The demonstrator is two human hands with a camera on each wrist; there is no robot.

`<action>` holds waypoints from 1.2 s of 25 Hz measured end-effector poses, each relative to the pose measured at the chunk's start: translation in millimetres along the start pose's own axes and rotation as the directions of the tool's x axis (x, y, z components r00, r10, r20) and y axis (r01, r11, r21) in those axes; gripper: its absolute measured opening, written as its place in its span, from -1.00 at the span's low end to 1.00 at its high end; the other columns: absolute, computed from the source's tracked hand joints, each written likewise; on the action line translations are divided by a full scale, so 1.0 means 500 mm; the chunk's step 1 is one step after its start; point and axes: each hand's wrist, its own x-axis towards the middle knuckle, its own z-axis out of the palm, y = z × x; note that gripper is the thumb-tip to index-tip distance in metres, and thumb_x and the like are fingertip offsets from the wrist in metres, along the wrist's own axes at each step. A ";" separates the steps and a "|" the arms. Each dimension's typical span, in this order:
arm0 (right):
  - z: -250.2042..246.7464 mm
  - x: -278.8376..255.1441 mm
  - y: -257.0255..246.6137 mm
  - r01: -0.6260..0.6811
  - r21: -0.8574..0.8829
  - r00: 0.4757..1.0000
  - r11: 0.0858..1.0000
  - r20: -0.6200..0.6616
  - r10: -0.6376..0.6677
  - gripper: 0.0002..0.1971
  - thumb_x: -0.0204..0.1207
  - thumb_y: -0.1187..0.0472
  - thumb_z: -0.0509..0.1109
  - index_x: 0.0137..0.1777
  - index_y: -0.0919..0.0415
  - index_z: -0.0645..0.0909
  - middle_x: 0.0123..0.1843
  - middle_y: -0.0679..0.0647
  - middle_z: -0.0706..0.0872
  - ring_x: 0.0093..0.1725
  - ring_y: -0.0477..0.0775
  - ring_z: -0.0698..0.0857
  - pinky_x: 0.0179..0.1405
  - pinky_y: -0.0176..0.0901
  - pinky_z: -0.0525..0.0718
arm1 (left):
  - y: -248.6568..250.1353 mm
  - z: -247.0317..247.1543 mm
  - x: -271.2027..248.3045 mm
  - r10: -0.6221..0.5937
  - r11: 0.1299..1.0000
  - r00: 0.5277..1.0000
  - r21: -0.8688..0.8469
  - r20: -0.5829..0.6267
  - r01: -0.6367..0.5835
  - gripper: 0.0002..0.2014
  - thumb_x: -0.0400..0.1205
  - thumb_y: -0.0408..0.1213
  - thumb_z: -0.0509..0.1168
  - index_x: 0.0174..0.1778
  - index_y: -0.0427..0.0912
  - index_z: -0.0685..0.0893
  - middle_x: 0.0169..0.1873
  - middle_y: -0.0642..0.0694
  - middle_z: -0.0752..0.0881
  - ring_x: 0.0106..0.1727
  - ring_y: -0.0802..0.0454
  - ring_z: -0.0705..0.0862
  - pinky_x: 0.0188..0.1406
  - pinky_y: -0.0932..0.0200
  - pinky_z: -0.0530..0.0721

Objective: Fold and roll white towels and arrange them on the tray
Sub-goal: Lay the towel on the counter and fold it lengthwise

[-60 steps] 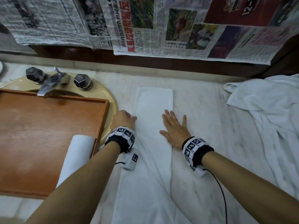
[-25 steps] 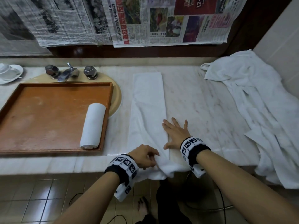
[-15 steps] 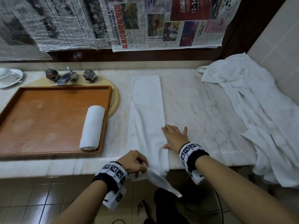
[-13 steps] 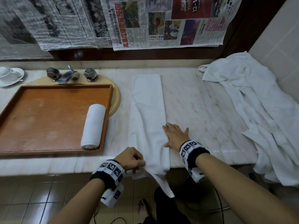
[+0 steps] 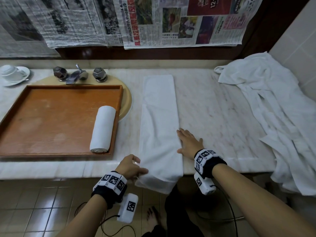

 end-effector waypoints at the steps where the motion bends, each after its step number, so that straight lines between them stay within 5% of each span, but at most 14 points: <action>1: 0.007 -0.006 -0.005 -0.030 0.057 0.997 0.998 -0.066 0.034 -0.18 0.58 0.16 0.36 0.72 0.03 -0.06 0.74 -0.04 -0.11 0.70 0.04 -0.01 0.58 0.41 0.08 | 0.001 0.005 0.000 -0.024 1.000 0.999 -0.004 -0.044 0.024 -0.65 0.43 -0.26 0.60 -0.02 -0.23 0.58 -0.32 -0.19 0.71 -0.45 -0.05 0.65 -0.66 0.23 0.54; 4: 0.033 -0.036 -0.027 -0.173 0.203 0.940 0.964 -0.259 0.223 -0.56 0.57 0.16 0.30 0.44 0.19 0.39 0.46 0.16 0.42 0.41 0.21 0.46 0.27 0.06 0.54 | 0.010 0.017 -0.002 -0.018 0.998 0.986 0.049 -0.167 0.027 -0.77 0.51 -0.12 0.53 -0.21 -0.23 0.74 -0.36 -0.13 0.79 -0.42 -0.02 0.74 -0.56 0.23 0.62; 6: 0.049 -0.058 -0.041 -0.289 0.092 0.935 0.953 -0.185 0.301 -0.65 0.59 -0.04 0.29 0.22 0.19 0.54 0.23 0.15 0.61 0.20 0.22 0.62 0.07 -0.02 0.60 | 0.017 0.019 -0.002 -0.027 0.999 0.980 0.037 -0.197 0.035 -0.80 0.53 -0.14 0.50 -0.26 -0.21 0.76 -0.38 -0.11 0.79 -0.42 -0.04 0.77 -0.48 0.18 0.71; 8: 0.054 -0.066 -0.040 -0.323 0.014 0.939 0.946 -0.122 0.322 -0.63 0.59 -0.11 0.27 0.12 0.20 0.62 0.15 0.15 0.68 0.13 0.22 0.67 -0.03 -0.08 0.57 | 0.017 0.021 0.003 -0.038 0.997 0.980 0.061 -0.195 0.051 -0.79 0.57 -0.19 0.44 -0.31 -0.22 0.71 -0.36 -0.09 0.78 -0.35 -0.06 0.77 -0.26 0.07 0.79; 11: 0.046 -0.065 -0.023 -0.309 0.134 0.937 0.942 -0.126 0.325 -0.70 0.60 -0.03 0.28 0.01 0.18 0.71 0.06 0.14 0.74 0.04 0.22 0.71 -0.07 -0.09 0.64 | 0.016 0.022 0.010 -0.038 0.997 0.976 0.064 -0.213 0.053 -0.81 0.59 -0.25 0.42 -0.32 -0.24 0.68 -0.31 -0.14 0.76 -0.26 -0.09 0.75 -0.04 -0.07 0.79; 17: 0.044 -0.075 -0.028 -0.271 0.084 0.959 0.959 -0.060 0.277 -0.63 0.50 -0.16 0.37 0.08 0.14 0.61 0.07 0.06 0.66 0.04 0.15 0.68 0.01 -0.02 0.66 | 0.023 0.033 0.009 -0.049 0.997 0.957 0.047 -0.287 0.065 -0.86 0.48 -0.23 0.51 -0.24 -0.24 0.77 -0.27 -0.16 0.78 -0.20 -0.12 0.78 -0.07 -0.07 0.80; 22: 0.025 -0.030 -0.144 0.096 -0.016 0.939 0.995 -0.332 -0.096 -0.79 0.60 0.20 0.28 0.21 0.09 0.56 0.27 0.03 0.54 0.24 0.15 0.56 0.15 0.04 0.49 | 0.050 0.017 0.025 -0.107 0.993 0.946 -0.076 -0.307 0.088 -0.86 0.42 -0.18 0.57 -0.33 -0.14 0.79 -0.31 -0.13 0.81 -0.25 -0.11 0.80 -0.06 -0.03 0.81; 26: 0.007 0.050 -0.236 0.478 -0.316 0.859 0.819 -0.026 -0.511 -0.61 0.58 0.43 0.28 0.34 0.07 0.60 0.42 0.02 0.51 0.37 0.14 0.45 0.19 0.07 0.51 | 0.055 0.015 0.035 -0.140 0.989 0.931 -0.100 -0.338 0.112 -0.86 0.42 -0.19 0.57 -0.38 -0.11 0.78 -0.36 -0.14 0.80 -0.27 -0.10 0.80 -0.09 -0.03 0.82; 28: 0.005 0.075 -0.253 0.512 -0.534 0.827 0.673 0.093 -0.555 -0.62 0.58 0.43 0.26 0.31 0.08 0.60 0.41 0.08 0.49 0.38 0.18 0.41 0.16 0.08 0.49 | 0.055 0.017 0.035 -0.153 0.987 0.926 -0.101 -0.344 0.126 -0.85 0.44 -0.17 0.55 -0.39 -0.09 0.76 -0.35 -0.12 0.80 -0.23 -0.09 0.79 -0.05 0.00 0.80; 30: -0.001 0.089 -0.264 0.488 -0.641 0.812 0.593 0.083 -0.578 -0.72 0.61 0.39 0.22 0.19 0.11 0.64 0.31 0.09 0.54 0.34 0.19 0.43 0.11 0.06 0.47 | 0.055 0.017 0.036 -0.165 0.986 0.922 -0.096 -0.350 0.140 -0.84 0.45 -0.16 0.53 -0.41 -0.06 0.74 -0.32 -0.11 0.79 -0.18 -0.09 0.77 -0.03 0.04 0.77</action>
